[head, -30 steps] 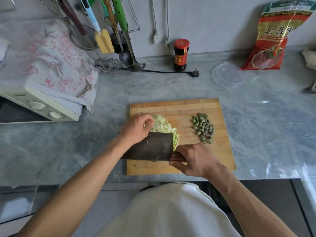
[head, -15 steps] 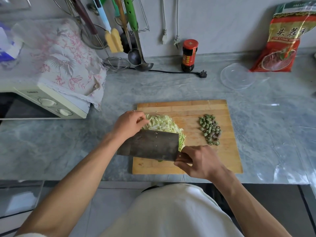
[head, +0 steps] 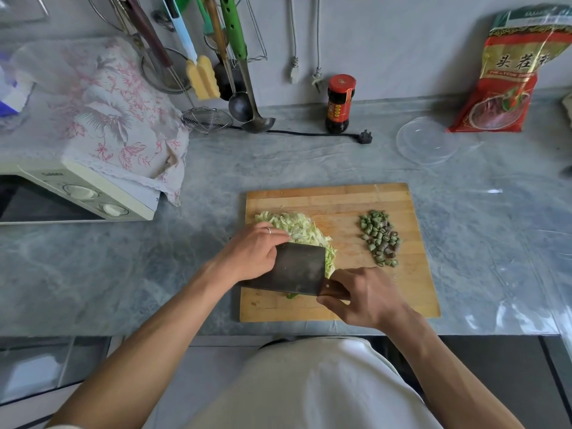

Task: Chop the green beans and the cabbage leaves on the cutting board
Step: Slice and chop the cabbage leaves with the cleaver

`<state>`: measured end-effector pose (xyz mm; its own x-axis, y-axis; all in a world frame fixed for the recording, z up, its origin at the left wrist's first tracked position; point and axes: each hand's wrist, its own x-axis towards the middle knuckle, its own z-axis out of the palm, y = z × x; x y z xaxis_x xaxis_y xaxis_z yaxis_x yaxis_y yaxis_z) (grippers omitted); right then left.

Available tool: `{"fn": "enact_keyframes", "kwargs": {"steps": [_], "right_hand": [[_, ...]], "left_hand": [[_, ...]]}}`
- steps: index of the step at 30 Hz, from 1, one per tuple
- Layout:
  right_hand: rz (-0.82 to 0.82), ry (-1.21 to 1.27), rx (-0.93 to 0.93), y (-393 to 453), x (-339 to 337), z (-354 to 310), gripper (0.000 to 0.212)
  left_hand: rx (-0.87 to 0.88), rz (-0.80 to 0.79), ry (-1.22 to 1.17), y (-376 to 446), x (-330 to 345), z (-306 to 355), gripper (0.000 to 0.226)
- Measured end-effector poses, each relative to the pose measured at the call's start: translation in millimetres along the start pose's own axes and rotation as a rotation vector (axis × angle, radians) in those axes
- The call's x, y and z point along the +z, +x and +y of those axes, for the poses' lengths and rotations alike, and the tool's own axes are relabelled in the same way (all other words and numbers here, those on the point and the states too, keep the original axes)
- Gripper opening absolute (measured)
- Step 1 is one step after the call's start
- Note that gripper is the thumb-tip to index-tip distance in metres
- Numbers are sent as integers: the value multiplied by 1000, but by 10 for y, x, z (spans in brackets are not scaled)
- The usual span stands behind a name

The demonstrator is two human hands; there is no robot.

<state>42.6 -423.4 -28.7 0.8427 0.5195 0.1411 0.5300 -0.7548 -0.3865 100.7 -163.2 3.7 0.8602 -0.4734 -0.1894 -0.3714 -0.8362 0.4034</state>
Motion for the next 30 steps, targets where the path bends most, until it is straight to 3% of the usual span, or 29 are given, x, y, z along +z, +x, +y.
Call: {"fn": "enact_keyframes", "kwargs": {"steps": [3, 9, 11, 16, 19, 23, 27, 30], "right_hand": [[-9, 44, 27, 3, -46, 8, 44], [-44, 344, 195, 80, -26, 58, 45], [-37, 446, 222, 123, -71, 53, 48], [-148, 640, 369, 248, -202, -109, 52], [-140, 931, 565, 279, -241, -225, 47], [-78, 1355, 866, 338, -304, -285, 45], [-82, 1662, 923, 368, -398, -230, 51], [-45, 1815, 925, 376, -455, -180, 52]], "left_hand": [[-32, 157, -104, 11, -147, -31, 51], [26, 823, -39, -123, -353, 50, 32], [48, 924, -72, -144, -250, 97, 27], [-4, 919, -171, -13, 21, 161, 28], [-47, 902, -253, 51, 90, 248, 35], [-94, 697, -289, 128, 225, 306, 46], [58, 517, -133, 169, 369, 252, 48], [130, 484, -58, 132, 436, 121, 48]]}}
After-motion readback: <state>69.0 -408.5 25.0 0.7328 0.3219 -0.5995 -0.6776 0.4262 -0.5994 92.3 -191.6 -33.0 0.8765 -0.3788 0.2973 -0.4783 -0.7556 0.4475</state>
